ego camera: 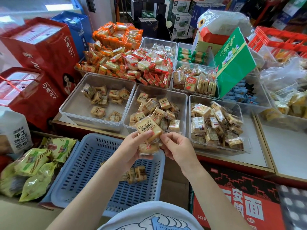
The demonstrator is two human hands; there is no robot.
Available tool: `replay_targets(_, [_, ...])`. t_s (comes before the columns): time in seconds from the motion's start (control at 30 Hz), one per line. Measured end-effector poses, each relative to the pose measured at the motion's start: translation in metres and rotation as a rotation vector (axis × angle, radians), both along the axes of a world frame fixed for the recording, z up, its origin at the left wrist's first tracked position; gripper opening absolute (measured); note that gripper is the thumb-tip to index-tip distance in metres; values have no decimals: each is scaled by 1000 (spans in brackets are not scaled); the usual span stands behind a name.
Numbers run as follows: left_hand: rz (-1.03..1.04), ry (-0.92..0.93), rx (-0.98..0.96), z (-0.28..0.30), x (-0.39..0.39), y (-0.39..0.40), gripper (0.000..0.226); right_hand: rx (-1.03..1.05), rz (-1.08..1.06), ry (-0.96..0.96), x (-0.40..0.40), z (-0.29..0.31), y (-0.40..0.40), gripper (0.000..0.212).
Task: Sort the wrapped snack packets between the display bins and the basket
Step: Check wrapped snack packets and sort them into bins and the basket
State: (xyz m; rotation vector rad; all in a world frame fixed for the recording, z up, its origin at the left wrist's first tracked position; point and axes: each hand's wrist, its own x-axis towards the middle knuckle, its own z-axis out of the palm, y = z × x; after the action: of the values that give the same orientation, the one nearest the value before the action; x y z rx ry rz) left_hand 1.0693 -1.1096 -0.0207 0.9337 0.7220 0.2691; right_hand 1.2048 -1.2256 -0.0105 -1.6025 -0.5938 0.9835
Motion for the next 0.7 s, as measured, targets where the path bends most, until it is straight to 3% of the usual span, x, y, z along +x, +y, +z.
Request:
replay_targets(0.3, [-5,51,21,-7,4,4,58,44,-87,-49,5,-6,9,8])
replay_targets(0.57, [84,44,75,-7,13,14,62,66,-187,-9,10,-14,25,10])
replay_targets(0.7, [113,82,59,-13,20,27,76,57,-81,116,18,-22,36,15])
